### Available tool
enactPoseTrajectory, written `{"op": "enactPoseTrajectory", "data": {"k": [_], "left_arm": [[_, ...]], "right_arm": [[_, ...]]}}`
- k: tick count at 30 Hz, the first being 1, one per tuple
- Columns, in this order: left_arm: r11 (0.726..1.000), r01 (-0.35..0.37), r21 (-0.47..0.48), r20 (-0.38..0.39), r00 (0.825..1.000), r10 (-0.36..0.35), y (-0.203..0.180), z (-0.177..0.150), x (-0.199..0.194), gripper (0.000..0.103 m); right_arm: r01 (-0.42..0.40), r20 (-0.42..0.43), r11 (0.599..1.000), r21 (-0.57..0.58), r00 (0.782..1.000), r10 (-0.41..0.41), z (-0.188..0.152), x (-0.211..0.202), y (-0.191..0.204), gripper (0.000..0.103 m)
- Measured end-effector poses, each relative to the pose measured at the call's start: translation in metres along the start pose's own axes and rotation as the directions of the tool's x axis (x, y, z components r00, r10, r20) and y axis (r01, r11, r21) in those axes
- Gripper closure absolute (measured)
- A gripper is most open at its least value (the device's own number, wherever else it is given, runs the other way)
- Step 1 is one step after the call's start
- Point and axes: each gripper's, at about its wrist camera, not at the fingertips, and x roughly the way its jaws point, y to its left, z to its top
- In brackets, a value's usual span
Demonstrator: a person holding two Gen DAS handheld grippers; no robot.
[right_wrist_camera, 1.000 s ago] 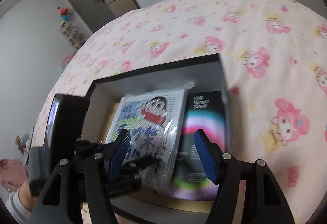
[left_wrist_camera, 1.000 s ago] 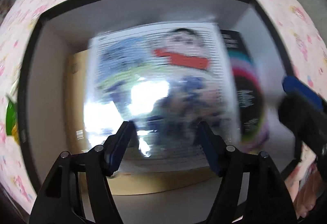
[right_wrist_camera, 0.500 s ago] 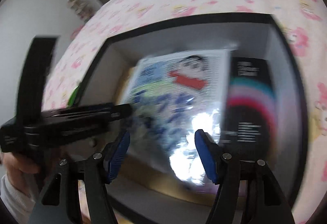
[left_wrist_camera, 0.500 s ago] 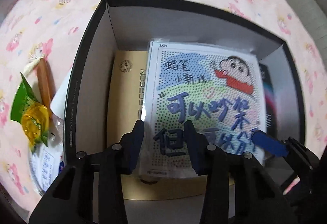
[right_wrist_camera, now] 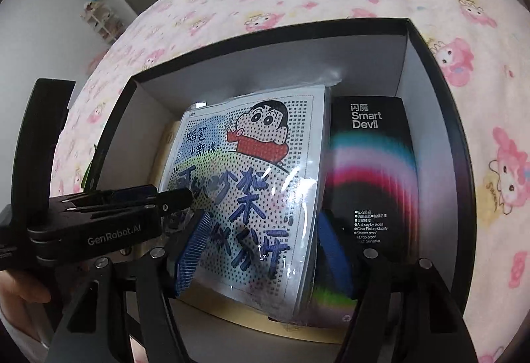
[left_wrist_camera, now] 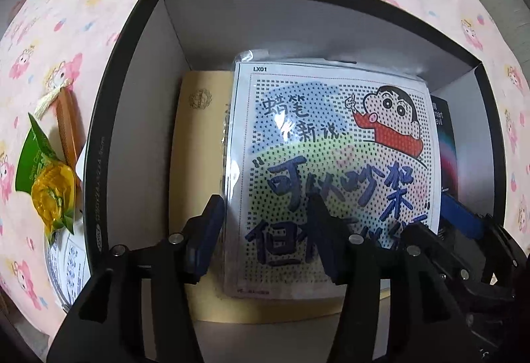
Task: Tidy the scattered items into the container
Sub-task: 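Push the bead-art kit bag upright against the box wall and open the left gripper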
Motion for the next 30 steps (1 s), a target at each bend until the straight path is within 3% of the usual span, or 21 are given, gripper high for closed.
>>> {"op": "enactPoseTrajectory", "data": {"k": [5,7,12,16,20,22,27,30], "left_arm": [[1.000,-0.012,0.013,-0.022,1.000,0.012,-0.003,-0.014,-0.007,0.049],[1.000,-0.004,0.014,-0.024,1.000,0.005,-0.002,-0.020,-0.010,0.056],[1.000,0.025,-0.003,-0.019,0.999,-0.025,0.005,-0.024,-0.017,0.060],[0.999,0.015,0.046,0.018,1.000,-0.016,-0.007,-0.021,-0.023,0.054],[0.992,0.088,0.092,0.015,0.996,-0.089,-0.021,-0.014,-0.022,0.053],[0.986,0.115,0.120,0.020,0.993,-0.118,-0.047,-0.003,-0.022,0.048],[0.972,0.168,0.164,0.022,0.984,-0.174,-0.070,0.007,-0.022,0.048],[0.967,0.167,0.195,0.016,0.985,-0.173,-0.076,0.011,-0.021,0.045]], "right_arm": [[-0.028,-0.013,1.000,-0.010,1.000,0.027,-0.003,0.001,-0.002,0.037],[-0.071,-0.035,0.997,-0.026,0.997,0.070,-0.006,0.005,0.003,0.038],[-0.158,-0.093,0.987,-0.042,0.984,0.153,-0.013,0.015,0.012,0.039],[-0.065,-0.029,0.997,-0.050,0.998,0.063,-0.013,0.002,0.010,0.039],[0.032,0.045,0.998,-0.060,0.999,-0.029,-0.012,-0.013,0.007,0.039],[0.080,0.076,0.995,-0.052,0.994,-0.076,-0.012,-0.020,0.003,0.039],[0.071,0.115,0.997,-0.034,0.991,-0.067,-0.007,-0.041,-0.009,0.041],[0.063,0.115,0.997,-0.039,0.992,-0.058,-0.006,-0.041,-0.008,0.041]]}}
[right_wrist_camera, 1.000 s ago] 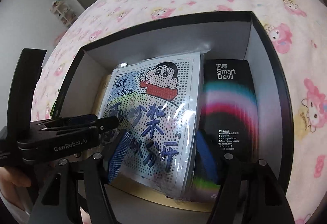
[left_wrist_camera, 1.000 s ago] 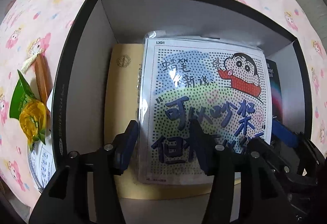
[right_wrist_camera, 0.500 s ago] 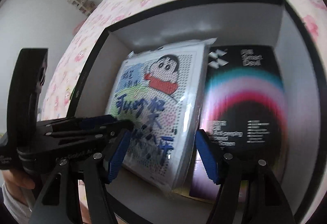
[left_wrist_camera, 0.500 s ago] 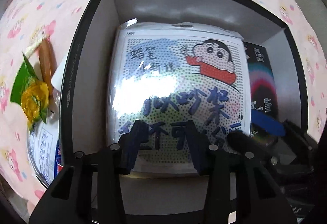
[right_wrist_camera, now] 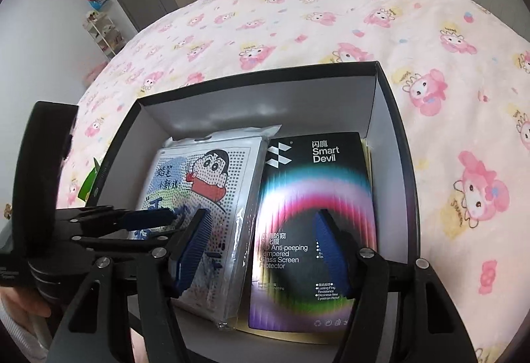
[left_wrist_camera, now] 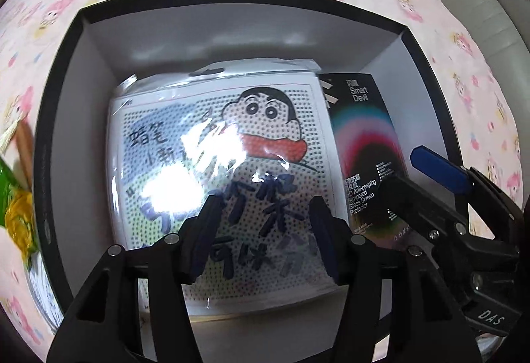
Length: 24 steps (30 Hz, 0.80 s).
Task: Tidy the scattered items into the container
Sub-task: 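Push the bead-art kit bag upright against the box wall and open the left gripper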
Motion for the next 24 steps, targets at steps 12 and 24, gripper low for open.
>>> {"op": "enactPoseTrajectory", "data": {"k": [12,24], "left_arm": [[0.972,-0.227,-0.069,-0.026,0.974,0.225,0.015,0.003,0.004,0.045],[0.982,-0.152,-0.116,-0.003,0.988,0.152,0.012,0.002,-0.011,0.052]], "right_arm": [[-0.066,-0.097,0.998,-0.007,0.993,0.065,-0.004,0.030,0.010,0.041],[-0.193,-0.179,0.981,-0.017,0.966,0.187,-0.015,0.046,0.026,0.041]]}}
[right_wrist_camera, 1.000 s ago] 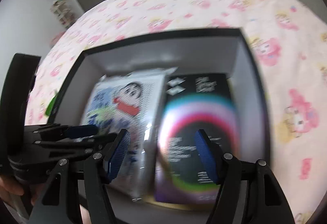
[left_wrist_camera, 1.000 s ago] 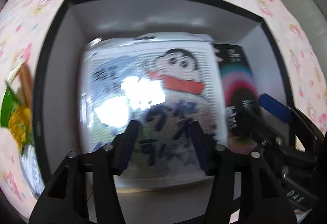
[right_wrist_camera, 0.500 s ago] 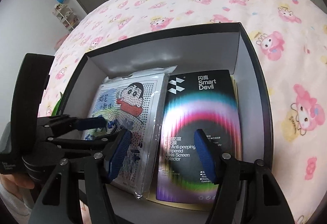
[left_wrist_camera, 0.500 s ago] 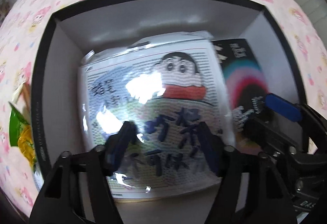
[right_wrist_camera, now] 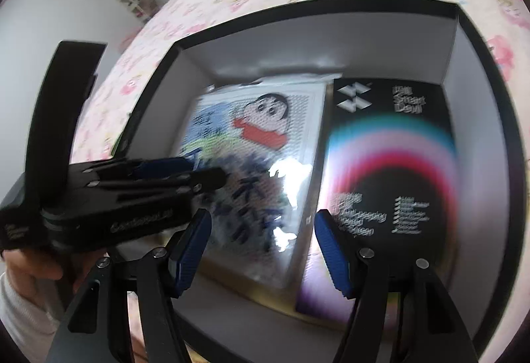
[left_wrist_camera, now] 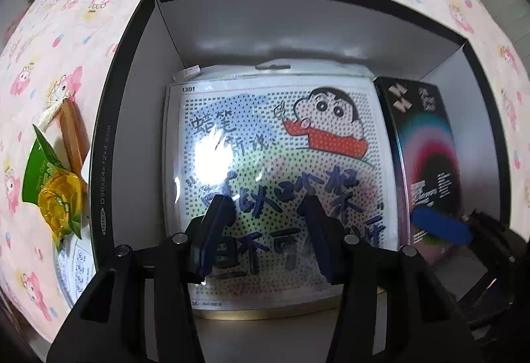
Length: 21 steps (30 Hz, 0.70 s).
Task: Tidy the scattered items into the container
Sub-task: 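Push the bead-art kit bag upright against the box wall and open the left gripper, then withdraw the left gripper from the DAPHNE box toward the scattered items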
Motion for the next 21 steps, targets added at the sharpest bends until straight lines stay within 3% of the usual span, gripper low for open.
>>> {"op": "enactPoseTrajectory", "data": {"k": [2,5,8,11,13,16,18,21], "left_arm": [[1.000,0.024,0.007,0.004,1.000,-0.024,0.002,0.000,-0.001,0.051],[0.995,0.090,0.048,-0.035,0.995,-0.089,-0.004,0.000,0.003,0.043],[0.990,0.108,0.088,-0.051,0.993,-0.104,-0.018,-0.001,0.005,0.038],[0.993,0.052,0.108,-0.048,0.998,-0.047,-0.023,-0.006,0.008,0.039],[0.993,-0.027,0.112,-0.048,0.998,0.032,-0.023,-0.005,0.009,0.039],[0.994,-0.068,0.085,-0.051,0.996,0.072,-0.017,-0.001,0.008,0.041],[0.994,-0.061,0.087,-0.046,0.997,0.065,-0.019,-0.002,0.004,0.048],[0.997,-0.024,0.080,-0.026,0.999,0.026,-0.021,-0.009,-0.004,0.048]], "right_arm": [[0.035,0.024,0.999,0.017,0.999,-0.035,0.001,-0.004,-0.002,0.041],[0.168,0.084,0.986,0.023,0.982,-0.169,0.003,-0.014,-0.007,0.041],[0.118,0.081,0.991,0.070,0.989,-0.124,0.005,-0.016,-0.017,0.041],[0.073,0.075,0.992,0.103,0.994,-0.081,0.004,-0.015,-0.022,0.041],[0.088,0.080,0.992,0.095,0.992,-0.096,0.003,-0.014,-0.018,0.041],[0.108,0.078,0.990,0.090,0.990,-0.115,0.001,-0.013,-0.015,0.041],[0.092,0.069,0.992,0.088,0.993,-0.098,0.004,-0.013,-0.017,0.041],[0.075,0.050,0.993,0.090,0.996,-0.080,0.005,-0.012,-0.021,0.041]]}}
